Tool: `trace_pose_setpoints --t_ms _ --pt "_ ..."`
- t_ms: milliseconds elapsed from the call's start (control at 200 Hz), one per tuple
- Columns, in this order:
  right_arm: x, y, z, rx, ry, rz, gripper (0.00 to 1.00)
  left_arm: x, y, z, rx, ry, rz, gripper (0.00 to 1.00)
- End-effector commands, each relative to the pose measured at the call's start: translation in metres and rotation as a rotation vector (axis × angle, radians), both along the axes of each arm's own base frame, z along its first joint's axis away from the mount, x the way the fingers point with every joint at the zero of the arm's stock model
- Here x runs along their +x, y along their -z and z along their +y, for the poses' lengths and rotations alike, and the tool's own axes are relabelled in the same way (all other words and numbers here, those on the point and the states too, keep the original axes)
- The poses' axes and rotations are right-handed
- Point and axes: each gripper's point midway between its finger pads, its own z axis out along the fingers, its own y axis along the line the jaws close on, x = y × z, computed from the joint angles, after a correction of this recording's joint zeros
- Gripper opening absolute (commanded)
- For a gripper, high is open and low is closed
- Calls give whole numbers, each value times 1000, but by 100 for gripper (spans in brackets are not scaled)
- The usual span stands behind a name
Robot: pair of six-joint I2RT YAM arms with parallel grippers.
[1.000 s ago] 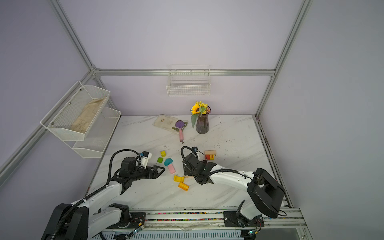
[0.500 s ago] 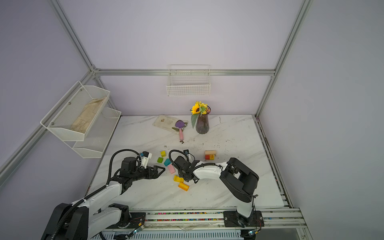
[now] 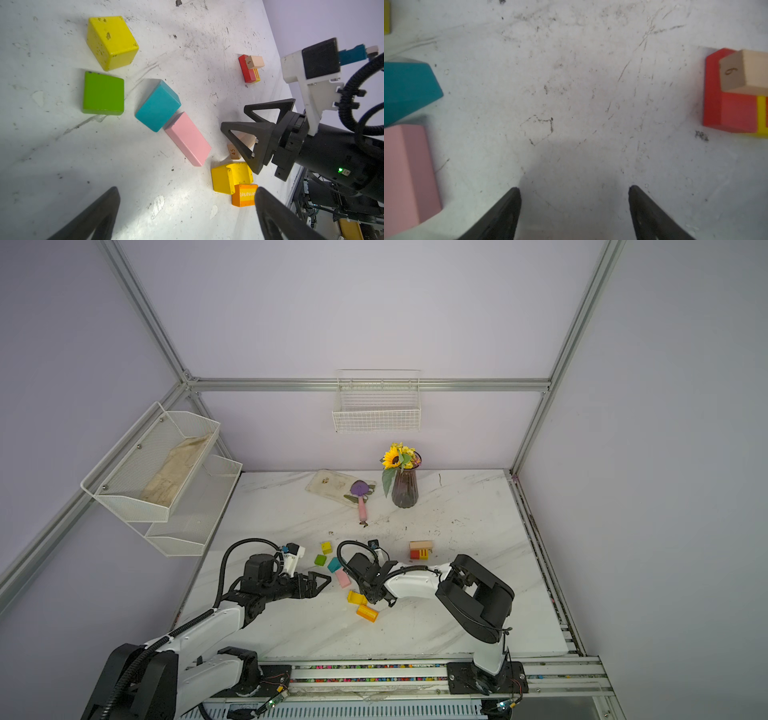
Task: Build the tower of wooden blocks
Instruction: 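Move the right gripper toward the second pale wood bar near the yellow arch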
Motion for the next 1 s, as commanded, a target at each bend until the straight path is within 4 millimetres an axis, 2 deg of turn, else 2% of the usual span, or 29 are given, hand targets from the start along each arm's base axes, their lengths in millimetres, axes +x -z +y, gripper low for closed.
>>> trace_pose_setpoints --t_ms 0,255,445,730,995 --pt "-12 7 -25 -57 28 16 83 27 -43 -6 -10 14 -130 100" --pt "-21 13 -41 -67 47 21 82 26 -44 -7 -7 17 -132 100" --pt "-24 19 -45 -57 54 18 82 26 -44 -9 -8 25 -133 100" --pt "-24 -2 -33 1 -33 -17 90 26 -43 -9 -5 26 -131 100" --pt "-42 -14 -17 49 -162 -29 96 27 -41 -9 5 20 -124 100"
